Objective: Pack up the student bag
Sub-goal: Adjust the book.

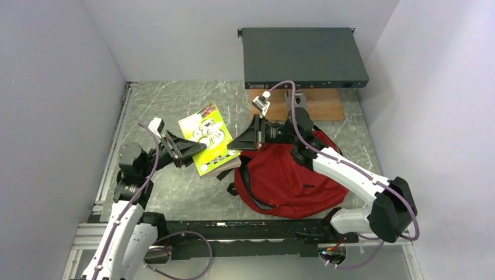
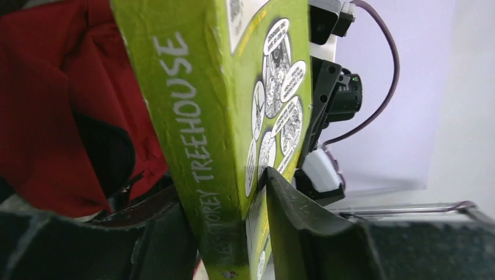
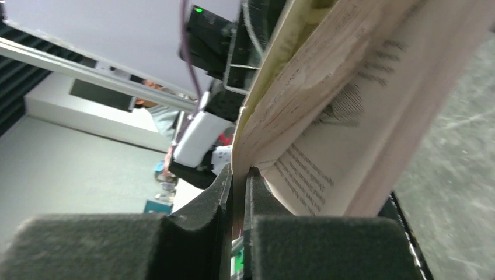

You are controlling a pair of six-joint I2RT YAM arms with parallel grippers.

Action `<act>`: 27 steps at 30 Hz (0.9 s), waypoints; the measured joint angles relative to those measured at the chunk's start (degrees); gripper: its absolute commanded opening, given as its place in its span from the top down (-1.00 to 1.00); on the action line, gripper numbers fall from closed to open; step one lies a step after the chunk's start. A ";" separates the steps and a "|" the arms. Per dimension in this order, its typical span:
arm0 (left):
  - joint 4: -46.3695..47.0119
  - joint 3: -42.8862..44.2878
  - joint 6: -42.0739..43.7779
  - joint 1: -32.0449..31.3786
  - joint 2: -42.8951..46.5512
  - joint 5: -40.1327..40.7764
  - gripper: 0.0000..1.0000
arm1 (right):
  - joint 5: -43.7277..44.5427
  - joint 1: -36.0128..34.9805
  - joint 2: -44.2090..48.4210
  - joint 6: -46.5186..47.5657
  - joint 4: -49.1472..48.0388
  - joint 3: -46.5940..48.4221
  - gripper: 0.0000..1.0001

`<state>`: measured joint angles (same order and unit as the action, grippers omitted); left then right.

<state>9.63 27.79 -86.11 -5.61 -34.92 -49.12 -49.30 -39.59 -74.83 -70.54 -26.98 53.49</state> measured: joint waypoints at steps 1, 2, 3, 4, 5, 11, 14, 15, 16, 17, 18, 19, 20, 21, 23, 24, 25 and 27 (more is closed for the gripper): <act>-2.86 1.44 2.97 0.00 0.11 0.11 0.29 | 0.55 -0.02 1.07 2.27 2.89 0.00 0.62; -4.98 2.62 5.60 0.00 0.22 0.24 0.36 | 1.16 -0.02 2.08 4.39 5.73 0.00 0.54; -6.51 3.58 7.96 0.00 0.26 0.26 0.49 | 1.70 -0.04 3.02 6.69 8.70 0.02 0.46; -7.76 4.33 10.12 -0.07 0.28 0.26 0.60 | 2.19 -0.07 3.87 9.40 12.17 0.09 0.36; -8.72 4.96 12.09 -0.09 0.26 0.09 0.66 | 2.49 -0.15 4.26 11.13 14.38 0.13 0.28; -12.46 5.46 22.12 -0.11 -1.36 -1.64 0.99 | 5.53 -0.52 4.66 24.52 32.81 2.93 -0.47; -17.57 7.78 29.03 -0.24 -3.69 -2.51 1.00 | 10.82 -0.63 4.61 33.77 45.57 8.24 -0.84; -20.52 9.49 32.24 -0.46 -4.79 -2.51 1.00 | 13.33 -0.63 4.61 37.13 49.75 10.58 -0.90; -23.61 11.61 36.15 -0.90 -6.03 -2.56 1.00 | 15.63 -0.63 4.61 40.39 53.31 12.92 -0.94; -26.49 13.81 39.93 -1.68 -7.32 -2.58 1.00 | 17.77 -0.63 4.61 43.43 56.41 15.21 -0.97; -28.59 15.56 43.06 -2.60 -8.31 -2.71 1.00 | 19.19 -0.63 4.61 45.57 58.40 16.76 -0.98; -30.80 17.57 46.90 -4.26 -9.57 -2.80 1.00 | 21.07 -0.63 4.63 48.68 61.00 19.04 -0.99; -32.06 18.78 49.37 -5.66 -10.40 -3.06 1.00 | 21.94 -0.63 4.63 50.21 62.20 20.13 -0.99; -34.07 20.39 52.83 -8.20 -11.67 -3.04 1.00 | 22.77 -0.61 4.63 52.17 63.78 21.55 -0.99; -38.71 23.61 59.23 -14.51 -14.51 -2.47 1.00 | 23.76 -0.63 4.63 55.28 66.62 23.80 -0.99; -40.89 24.98 61.77 -17.31 -15.80 -1.73 1.00 | 23.82 -0.61 4.63 56.28 67.63 24.59 -0.99; -43.93 27.02 64.94 -21.53 -17.75 -0.13 1.00 | 23.91 -0.61 4.63 57.37 68.76 25.57 -0.99; -47.93 29.66 69.33 -27.32 -20.63 2.45 1.00 | 23.76 -0.63 4.63 59.17 70.38 27.30 -0.99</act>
<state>-38.30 57.45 -16.78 -32.93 -55.55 -46.68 -25.54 -40.23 -70.19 -11.38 43.40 80.79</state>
